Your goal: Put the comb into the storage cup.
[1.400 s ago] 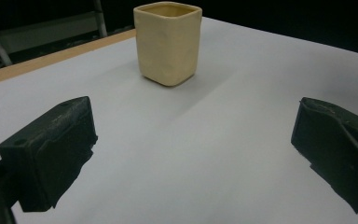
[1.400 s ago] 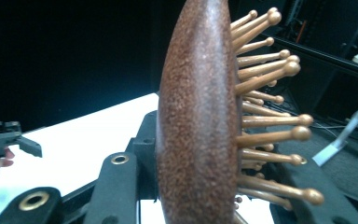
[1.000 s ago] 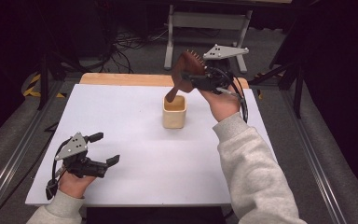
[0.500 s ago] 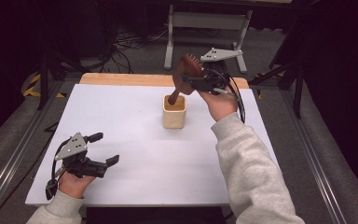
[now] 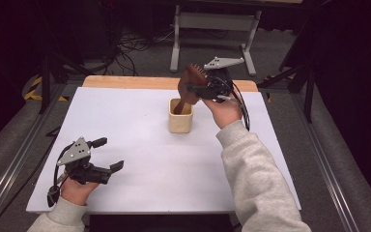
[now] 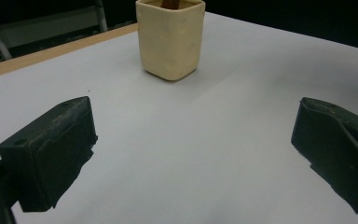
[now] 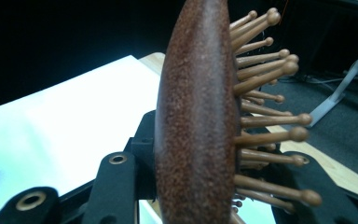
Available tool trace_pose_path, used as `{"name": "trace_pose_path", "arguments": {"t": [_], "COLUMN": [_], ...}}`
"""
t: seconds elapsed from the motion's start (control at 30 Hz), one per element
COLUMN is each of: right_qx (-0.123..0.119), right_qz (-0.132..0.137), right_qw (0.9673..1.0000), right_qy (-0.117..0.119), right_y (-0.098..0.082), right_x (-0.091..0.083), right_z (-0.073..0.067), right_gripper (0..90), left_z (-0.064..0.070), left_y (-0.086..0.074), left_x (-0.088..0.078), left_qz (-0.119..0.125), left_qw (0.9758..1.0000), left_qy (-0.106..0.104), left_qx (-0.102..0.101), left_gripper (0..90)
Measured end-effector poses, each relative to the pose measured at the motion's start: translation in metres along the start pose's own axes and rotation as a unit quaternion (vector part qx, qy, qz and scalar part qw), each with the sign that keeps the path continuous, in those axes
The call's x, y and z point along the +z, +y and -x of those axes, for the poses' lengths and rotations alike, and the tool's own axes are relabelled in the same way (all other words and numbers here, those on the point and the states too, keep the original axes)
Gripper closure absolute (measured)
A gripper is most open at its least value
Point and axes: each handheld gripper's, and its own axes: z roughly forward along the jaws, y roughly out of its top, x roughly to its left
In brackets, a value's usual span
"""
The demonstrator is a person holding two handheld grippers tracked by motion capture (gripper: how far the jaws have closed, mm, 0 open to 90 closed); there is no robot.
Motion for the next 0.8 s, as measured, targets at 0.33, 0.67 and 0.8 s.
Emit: {"name": "trace_pose_path", "arguments": {"t": [0.33, 0.67, 0.8], "right_qx": [0.007, 0.008, 0.010], "right_qz": [-0.025, -0.045, -0.053], "right_qw": [0.9996, 0.9989, 0.9984], "right_qy": [0.007, 0.012, 0.014], "right_y": [-0.006, -0.009, -0.011], "right_x": [0.011, 0.018, 0.020], "right_z": [0.000, -0.001, -0.001], "right_gripper": [56.7, 55.5, 54.8], "left_z": [-0.001, -0.001, 0.000], "left_y": [0.000, 0.000, 0.000], "left_x": [0.000, 0.000, 0.000], "left_qz": [-0.004, -0.005, -0.005], "left_qw": [1.0000, 1.0000, 1.0000], "left_qy": [0.000, -0.001, -0.002], "left_qx": [0.003, 0.002, 0.000], "left_gripper": [0.7, 0.8, 0.7]}}
